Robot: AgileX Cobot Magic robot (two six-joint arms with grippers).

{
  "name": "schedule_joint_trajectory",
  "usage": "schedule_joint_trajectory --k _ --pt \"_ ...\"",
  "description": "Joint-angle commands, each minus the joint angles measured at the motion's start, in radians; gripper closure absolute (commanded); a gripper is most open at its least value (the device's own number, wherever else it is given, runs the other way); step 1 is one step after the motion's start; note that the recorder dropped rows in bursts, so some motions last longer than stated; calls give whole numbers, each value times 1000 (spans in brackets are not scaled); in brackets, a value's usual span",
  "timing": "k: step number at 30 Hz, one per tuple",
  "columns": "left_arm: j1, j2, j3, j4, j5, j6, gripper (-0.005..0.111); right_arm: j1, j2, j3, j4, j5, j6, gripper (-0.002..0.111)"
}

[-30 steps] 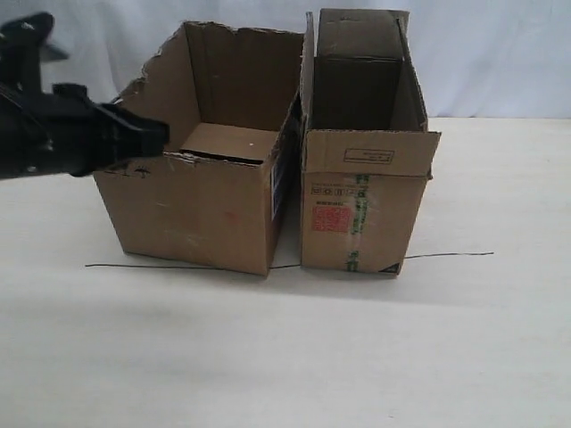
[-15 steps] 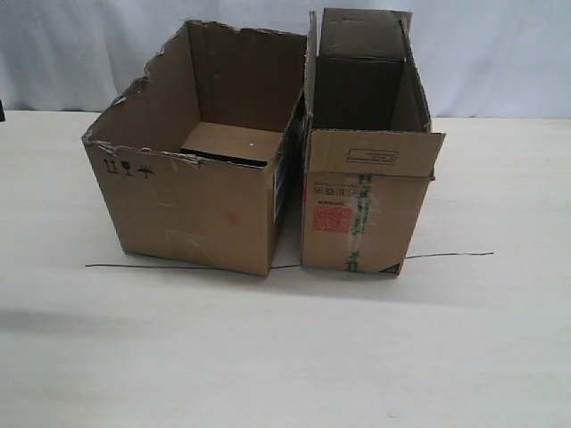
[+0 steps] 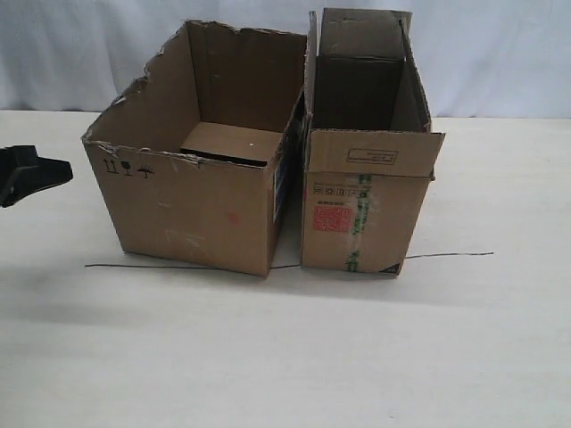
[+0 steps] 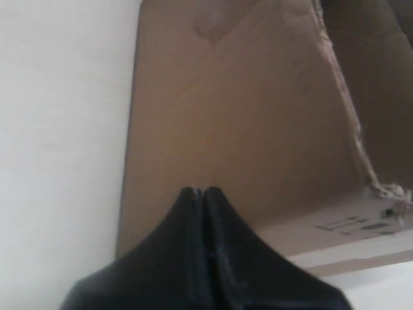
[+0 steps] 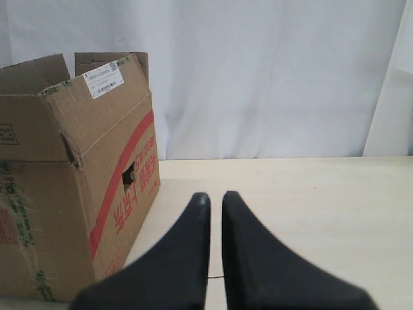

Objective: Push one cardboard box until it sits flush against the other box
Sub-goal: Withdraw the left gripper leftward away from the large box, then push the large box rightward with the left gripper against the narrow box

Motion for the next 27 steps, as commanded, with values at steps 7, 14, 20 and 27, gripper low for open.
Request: schedule_joint_trajectory --k 7,14,20,27 --pt "-1 24 -20 -30 45 50 107 5 -3 5 2 0 0 103" --pt "-1 24 -59 -30 -7 69 107 5 -3 5 2 0 0 103" --pt "-74 33 -75 -30 -63 93 107 5 -3 5 2 0 0 103" --pt "-107 89 -123 -30 -52 71 107 5 -3 5 2 0 0 103"
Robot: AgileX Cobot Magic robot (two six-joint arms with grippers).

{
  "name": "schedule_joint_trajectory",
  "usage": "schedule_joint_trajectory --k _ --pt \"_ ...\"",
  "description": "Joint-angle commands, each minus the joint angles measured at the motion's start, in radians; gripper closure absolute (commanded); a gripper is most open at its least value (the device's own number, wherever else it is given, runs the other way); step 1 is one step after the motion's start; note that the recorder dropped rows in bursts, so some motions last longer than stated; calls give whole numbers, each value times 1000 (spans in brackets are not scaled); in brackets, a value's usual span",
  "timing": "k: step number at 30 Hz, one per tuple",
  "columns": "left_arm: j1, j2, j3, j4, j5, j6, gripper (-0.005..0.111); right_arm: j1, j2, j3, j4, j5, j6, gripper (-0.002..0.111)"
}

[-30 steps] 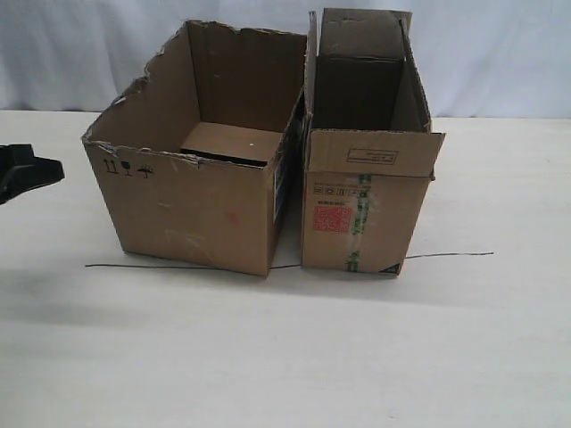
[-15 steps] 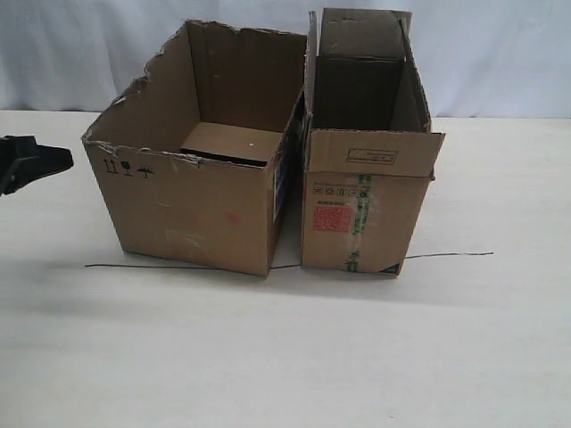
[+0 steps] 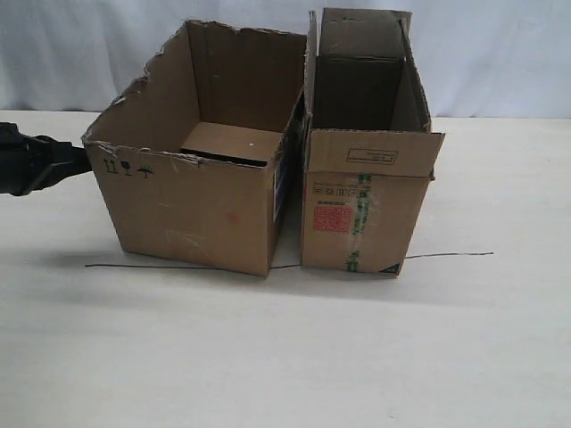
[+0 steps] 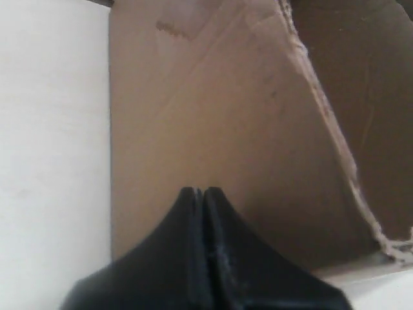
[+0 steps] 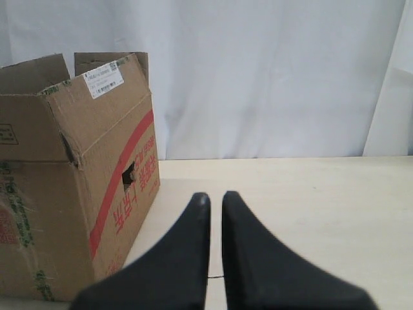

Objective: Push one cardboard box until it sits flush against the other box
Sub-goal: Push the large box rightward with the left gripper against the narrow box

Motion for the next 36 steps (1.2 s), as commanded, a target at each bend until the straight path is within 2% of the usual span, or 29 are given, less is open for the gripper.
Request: schedule_joint_trajectory --k 1,9,20,27,32,36 --pt "-6 22 -27 -11 13 -16 107 5 -3 5 2 0 0 103" --pt "-6 26 -27 -11 111 -38 107 5 -3 5 2 0 0 103" --pt "-23 26 -27 -11 156 -68 107 5 -3 5 2 0 0 103" --pt "-87 26 -29 -11 113 -66 107 5 -3 5 2 0 0 103" --pt "-87 26 -29 -11 99 -64 107 5 -3 5 2 0 0 103" --pt "-87 26 -29 -11 37 -31 107 5 -3 5 2 0 0 103"
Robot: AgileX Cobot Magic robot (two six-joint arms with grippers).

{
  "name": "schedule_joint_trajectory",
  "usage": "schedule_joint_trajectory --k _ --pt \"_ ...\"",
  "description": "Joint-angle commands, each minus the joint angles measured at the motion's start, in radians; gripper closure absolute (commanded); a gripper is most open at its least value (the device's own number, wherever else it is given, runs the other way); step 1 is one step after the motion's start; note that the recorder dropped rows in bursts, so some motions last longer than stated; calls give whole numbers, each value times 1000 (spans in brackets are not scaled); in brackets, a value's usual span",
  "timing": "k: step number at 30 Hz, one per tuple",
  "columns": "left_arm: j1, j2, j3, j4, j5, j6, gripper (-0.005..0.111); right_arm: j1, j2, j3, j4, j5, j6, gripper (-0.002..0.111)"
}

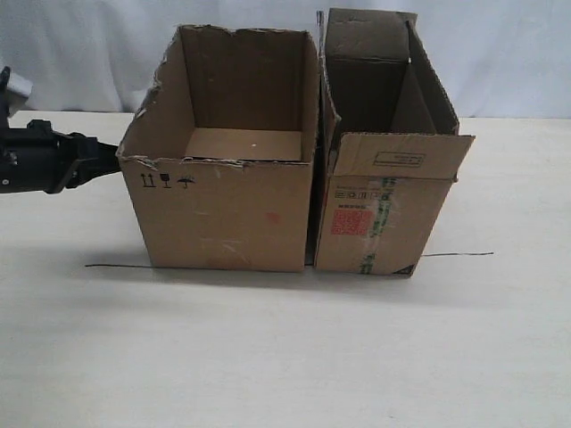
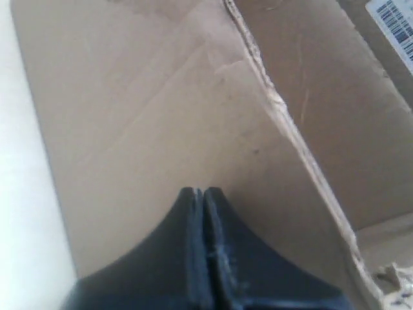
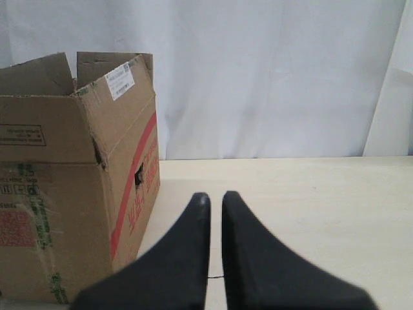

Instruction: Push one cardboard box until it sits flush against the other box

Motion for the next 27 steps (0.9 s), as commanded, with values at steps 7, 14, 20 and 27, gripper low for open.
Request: schedule_joint_trajectory --k 7,14,20,27 --pt "-8 -59 -8 -11 -141 54 107 5 -3 5 2 0 0 103" --pt "-8 -248 24 85 -160 15 107 5 -3 5 2 0 0 103" --pt "-8 -483 222 -11 -235 131 107 5 -3 5 2 0 0 103" --pt "-8 -855 452 -11 -184 145 107 5 -3 5 2 0 0 103"
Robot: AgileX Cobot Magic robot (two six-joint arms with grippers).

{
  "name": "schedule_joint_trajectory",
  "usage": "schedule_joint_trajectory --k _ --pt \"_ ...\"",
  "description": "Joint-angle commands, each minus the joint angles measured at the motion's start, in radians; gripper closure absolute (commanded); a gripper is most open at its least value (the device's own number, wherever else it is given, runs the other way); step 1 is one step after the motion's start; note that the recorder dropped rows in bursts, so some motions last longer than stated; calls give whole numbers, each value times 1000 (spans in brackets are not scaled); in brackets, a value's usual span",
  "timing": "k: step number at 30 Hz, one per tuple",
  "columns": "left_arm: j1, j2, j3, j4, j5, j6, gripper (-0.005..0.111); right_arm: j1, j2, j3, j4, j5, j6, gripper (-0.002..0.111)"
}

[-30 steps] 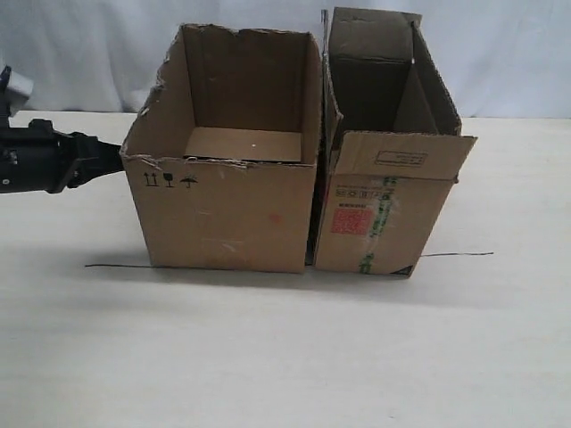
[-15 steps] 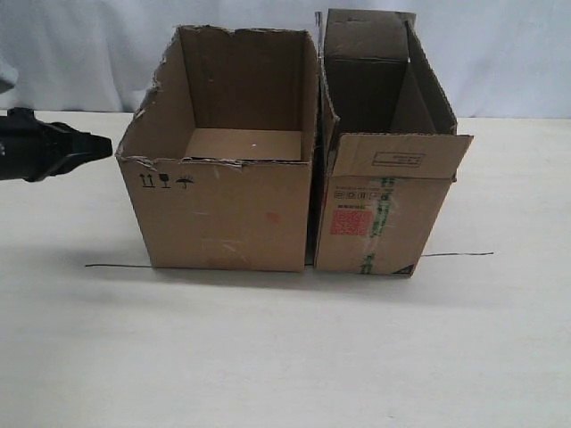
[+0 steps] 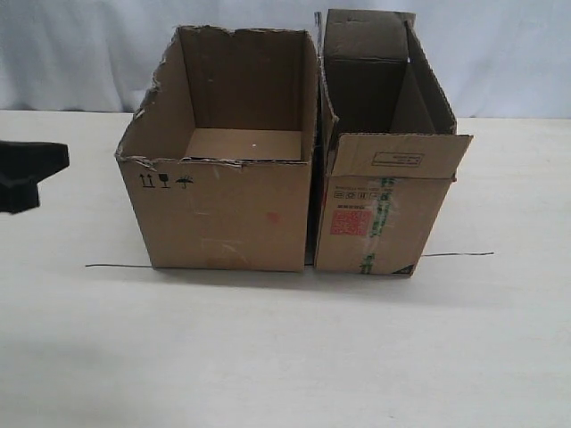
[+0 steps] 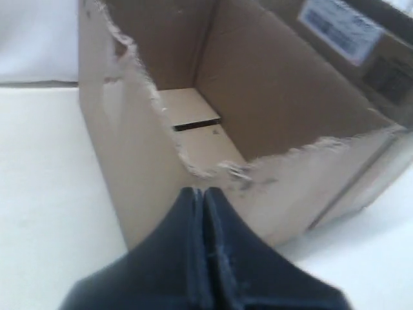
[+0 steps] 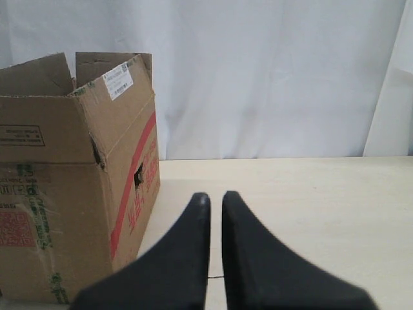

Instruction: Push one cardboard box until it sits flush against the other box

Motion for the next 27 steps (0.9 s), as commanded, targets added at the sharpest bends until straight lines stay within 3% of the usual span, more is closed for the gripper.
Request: schedule_joint_trajectory --k 1,7,15,27 --pt "-8 -274 135 -18 8 -17 107 5 -3 5 2 0 0 103" --pt "-8 -687 281 -18 -46 -142 107 5 -3 5 2 0 0 103" --pt "-8 -1128 411 -18 -229 -317 107 5 -3 5 2 0 0 103" --pt "-8 -1131 425 -18 -221 -317 107 5 -3 5 2 0 0 103"
